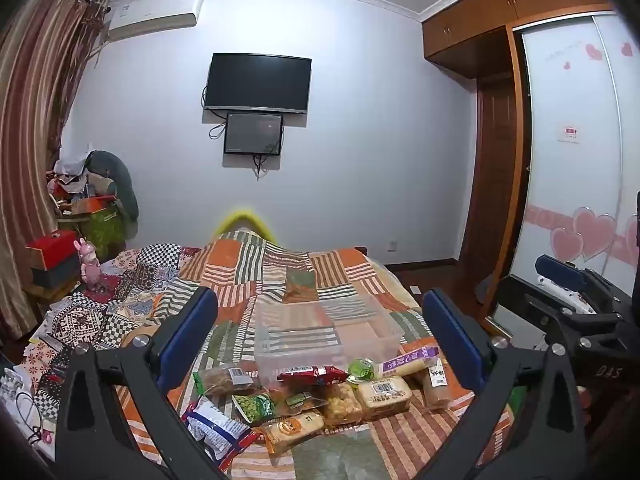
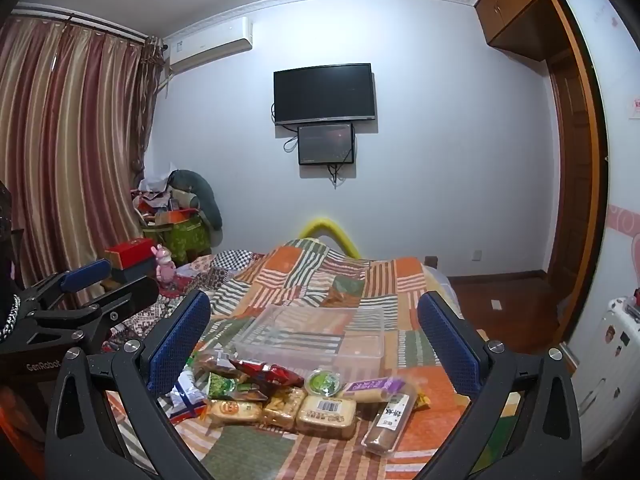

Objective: Organize snacks
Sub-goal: 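Move both tools toward the snacks beside the clear plastic box, then grasp the white-and-blue chip bag with left tool while right tool grasps the tall biscuit pack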

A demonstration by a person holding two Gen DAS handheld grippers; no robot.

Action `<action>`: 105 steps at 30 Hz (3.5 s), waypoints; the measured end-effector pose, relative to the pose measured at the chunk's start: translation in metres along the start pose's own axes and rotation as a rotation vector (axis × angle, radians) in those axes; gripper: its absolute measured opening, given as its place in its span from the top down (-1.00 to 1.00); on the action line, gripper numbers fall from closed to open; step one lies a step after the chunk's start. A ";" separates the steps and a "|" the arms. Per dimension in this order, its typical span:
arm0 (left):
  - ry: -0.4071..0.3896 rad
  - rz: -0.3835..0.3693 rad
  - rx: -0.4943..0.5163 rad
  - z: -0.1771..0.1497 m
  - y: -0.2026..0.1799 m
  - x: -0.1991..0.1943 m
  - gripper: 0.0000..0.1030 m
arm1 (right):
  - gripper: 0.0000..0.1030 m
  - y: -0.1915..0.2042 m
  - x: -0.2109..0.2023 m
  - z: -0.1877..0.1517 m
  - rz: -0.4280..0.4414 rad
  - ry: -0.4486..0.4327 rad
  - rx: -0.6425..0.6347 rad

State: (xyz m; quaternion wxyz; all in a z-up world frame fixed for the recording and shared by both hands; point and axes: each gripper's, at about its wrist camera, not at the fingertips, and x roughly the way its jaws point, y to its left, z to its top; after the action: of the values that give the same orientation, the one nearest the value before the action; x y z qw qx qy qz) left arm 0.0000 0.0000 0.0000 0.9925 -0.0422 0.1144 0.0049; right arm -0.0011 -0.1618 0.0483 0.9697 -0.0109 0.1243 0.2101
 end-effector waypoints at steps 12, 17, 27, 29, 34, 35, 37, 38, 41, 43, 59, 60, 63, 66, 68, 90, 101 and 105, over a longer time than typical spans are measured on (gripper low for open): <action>-0.002 -0.001 0.004 0.000 -0.001 -0.003 -1.00 | -1.00 0.001 -0.003 0.003 0.004 -0.002 0.006; -0.002 -0.001 0.005 0.001 -0.006 -0.004 -1.00 | -1.00 0.001 -0.003 0.003 0.004 -0.002 0.007; -0.005 -0.008 0.001 0.002 -0.004 -0.004 -1.00 | -1.00 0.002 -0.004 0.005 0.012 -0.001 0.011; -0.006 -0.008 0.001 0.003 -0.005 -0.004 -1.00 | -1.00 0.002 -0.004 0.005 0.012 -0.001 0.012; -0.010 -0.004 -0.004 0.004 -0.004 -0.004 -1.00 | -1.00 0.002 -0.005 0.006 0.014 0.000 0.017; -0.010 -0.003 -0.004 0.004 -0.003 -0.004 -1.00 | -1.00 0.002 -0.005 0.006 0.015 0.002 0.017; -0.006 -0.002 -0.008 0.003 -0.002 -0.003 -1.00 | -1.00 0.003 -0.004 0.005 0.016 0.005 0.018; -0.002 -0.001 -0.011 0.003 -0.001 -0.002 -1.00 | -1.00 0.002 -0.003 0.004 0.016 0.006 0.018; 0.014 0.001 -0.019 0.003 0.003 0.000 -1.00 | -1.00 0.001 -0.001 0.002 0.018 0.014 0.020; 0.041 0.006 0.001 -0.001 0.005 0.003 -1.00 | -1.00 0.000 0.001 0.000 0.019 0.022 0.017; 0.246 0.108 0.119 -0.039 0.067 0.055 -0.38 | -0.57 -0.033 0.035 -0.035 -0.022 0.192 0.044; 0.271 0.107 0.104 -0.044 0.072 0.059 -0.32 | -0.54 -0.037 0.038 -0.038 -0.029 0.210 0.053; 0.368 0.136 0.100 -0.057 0.099 0.072 -0.21 | -0.46 -0.050 0.046 -0.048 -0.057 0.263 0.077; 0.416 0.155 0.072 -0.081 0.114 0.084 -0.20 | -0.41 -0.061 0.055 -0.059 -0.082 0.319 0.098; 0.471 0.176 0.058 -0.097 0.128 0.093 -0.20 | -0.39 -0.068 0.060 -0.067 -0.097 0.355 0.111; 0.729 0.102 -0.147 -0.180 0.148 0.162 -0.68 | -0.37 -0.098 0.109 -0.122 -0.149 0.615 0.167; 0.700 0.121 -0.137 -0.184 0.146 0.173 -0.80 | 0.02 -0.092 0.129 -0.133 -0.106 0.663 0.186; 0.685 0.137 -0.105 -0.184 0.145 0.171 -0.57 | 0.14 -0.087 0.132 -0.133 -0.100 0.663 0.176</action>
State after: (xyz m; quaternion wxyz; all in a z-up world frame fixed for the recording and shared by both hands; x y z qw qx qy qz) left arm 0.1217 0.1285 -0.2290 0.8905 -0.0844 0.4427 0.0629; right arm 0.1189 -0.1973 -0.1155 0.8829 -0.0009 0.4495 0.1357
